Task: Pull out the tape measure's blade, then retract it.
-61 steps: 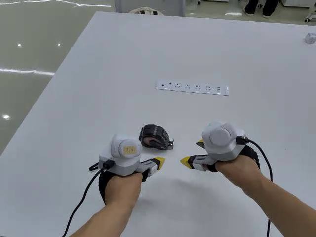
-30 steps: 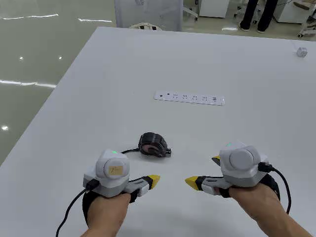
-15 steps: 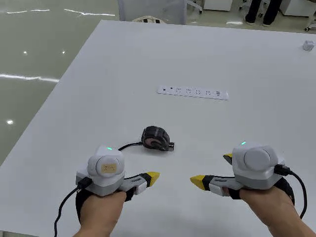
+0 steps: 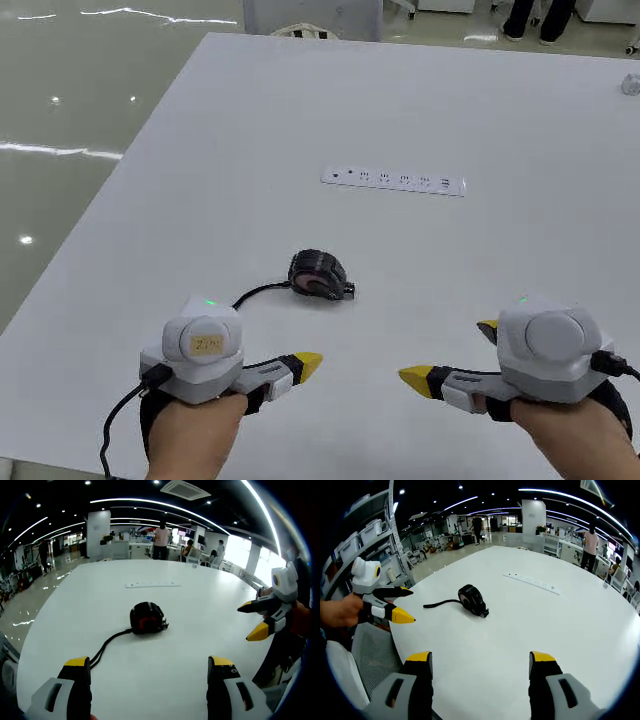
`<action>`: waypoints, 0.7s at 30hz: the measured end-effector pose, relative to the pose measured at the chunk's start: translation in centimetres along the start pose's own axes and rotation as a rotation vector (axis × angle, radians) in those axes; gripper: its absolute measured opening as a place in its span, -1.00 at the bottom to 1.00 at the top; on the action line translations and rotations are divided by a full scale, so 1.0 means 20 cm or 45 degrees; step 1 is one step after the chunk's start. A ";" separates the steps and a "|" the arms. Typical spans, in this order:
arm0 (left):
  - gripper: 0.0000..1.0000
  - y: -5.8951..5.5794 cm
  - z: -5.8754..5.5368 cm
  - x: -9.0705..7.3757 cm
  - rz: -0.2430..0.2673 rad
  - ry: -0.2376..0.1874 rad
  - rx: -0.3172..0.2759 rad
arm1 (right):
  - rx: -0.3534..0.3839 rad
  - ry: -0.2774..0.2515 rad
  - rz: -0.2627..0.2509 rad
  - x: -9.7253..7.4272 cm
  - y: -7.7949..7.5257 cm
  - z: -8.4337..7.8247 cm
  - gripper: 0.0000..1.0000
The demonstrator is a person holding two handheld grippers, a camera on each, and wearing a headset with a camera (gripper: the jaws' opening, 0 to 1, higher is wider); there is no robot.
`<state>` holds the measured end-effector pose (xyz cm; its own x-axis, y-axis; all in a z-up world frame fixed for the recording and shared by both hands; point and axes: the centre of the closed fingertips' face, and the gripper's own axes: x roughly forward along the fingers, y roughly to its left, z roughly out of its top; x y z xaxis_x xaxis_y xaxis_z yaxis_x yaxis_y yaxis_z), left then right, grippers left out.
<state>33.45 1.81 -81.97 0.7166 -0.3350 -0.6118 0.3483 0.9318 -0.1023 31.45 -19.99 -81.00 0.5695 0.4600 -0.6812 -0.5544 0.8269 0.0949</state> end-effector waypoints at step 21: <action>1.00 0.01 -0.04 -0.10 -0.025 0.027 -0.028 | 0.033 0.001 -0.028 -0.12 0.03 -0.02 0.86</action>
<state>31.58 2.87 -81.47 0.6968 -0.3503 -0.6259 0.3485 0.9281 -0.1314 29.52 -20.83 -79.54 0.5806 0.4415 -0.6841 -0.5261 0.8447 0.0985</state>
